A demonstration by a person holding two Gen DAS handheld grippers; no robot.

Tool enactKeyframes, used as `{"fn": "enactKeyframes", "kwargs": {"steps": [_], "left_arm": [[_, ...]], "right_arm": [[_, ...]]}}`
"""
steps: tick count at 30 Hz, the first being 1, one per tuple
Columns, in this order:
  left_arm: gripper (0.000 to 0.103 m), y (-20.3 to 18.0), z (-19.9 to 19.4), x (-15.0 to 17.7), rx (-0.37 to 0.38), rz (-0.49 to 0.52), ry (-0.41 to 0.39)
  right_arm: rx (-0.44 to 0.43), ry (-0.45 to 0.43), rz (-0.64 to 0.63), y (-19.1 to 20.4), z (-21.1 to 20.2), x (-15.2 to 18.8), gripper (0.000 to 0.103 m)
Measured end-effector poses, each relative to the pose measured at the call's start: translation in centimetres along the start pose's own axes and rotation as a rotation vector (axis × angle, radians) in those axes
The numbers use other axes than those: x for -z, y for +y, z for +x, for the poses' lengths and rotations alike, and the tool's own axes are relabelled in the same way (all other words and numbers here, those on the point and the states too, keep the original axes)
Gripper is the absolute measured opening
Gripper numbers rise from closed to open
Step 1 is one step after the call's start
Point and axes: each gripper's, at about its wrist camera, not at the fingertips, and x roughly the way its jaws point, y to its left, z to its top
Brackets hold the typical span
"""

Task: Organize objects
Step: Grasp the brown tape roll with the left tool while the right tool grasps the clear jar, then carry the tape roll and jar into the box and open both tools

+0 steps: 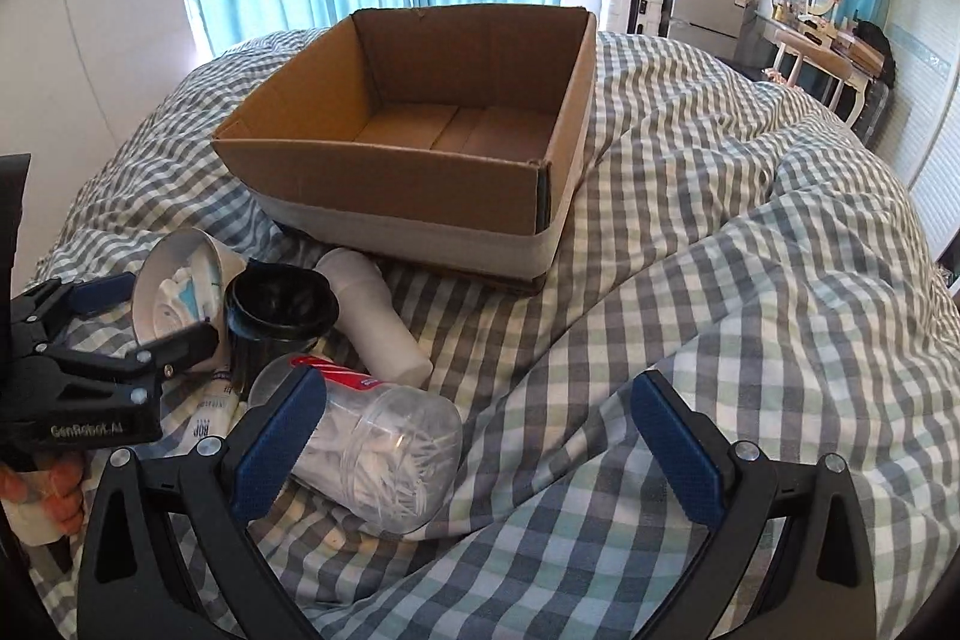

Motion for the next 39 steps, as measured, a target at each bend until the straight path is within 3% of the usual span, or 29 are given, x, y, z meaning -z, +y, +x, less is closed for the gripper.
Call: {"fn": "enactKeyframes", "kwargs": {"steps": [7,9,10,21,31,39], "left_arm": [[0.102,0.2,1.7,-0.8,-0.01,-0.016,0.039],[0.086,0.4,1.8,-0.8,0.01,-0.022,0.038],[0.082,0.3,1.9,-0.7,0.027,-0.022,0.04],[0.082,3.9,-2.3,0.0,0.06,-0.148,-0.054],[0.082,5.4,-2.9,0.6,0.097,-0.17,-0.074],[0.082,4.4,-3.2,1.1,0.094,-0.151,-0.073]], "right_arm": [[0.026,0.031,-0.055,1.3,0.7,0.4,0.102],[0.025,0.036,-0.075,1.9,0.6,0.6,0.102],[0.026,0.039,-0.082,2.2,0.6,0.7,0.102],[0.031,0.107,-0.091,6.3,1.8,1.1,0.102],[0.156,0.172,-0.082,8.1,5.9,0.9,0.102],[0.145,0.151,-0.07,7.7,5.6,1.1,0.099]]}}
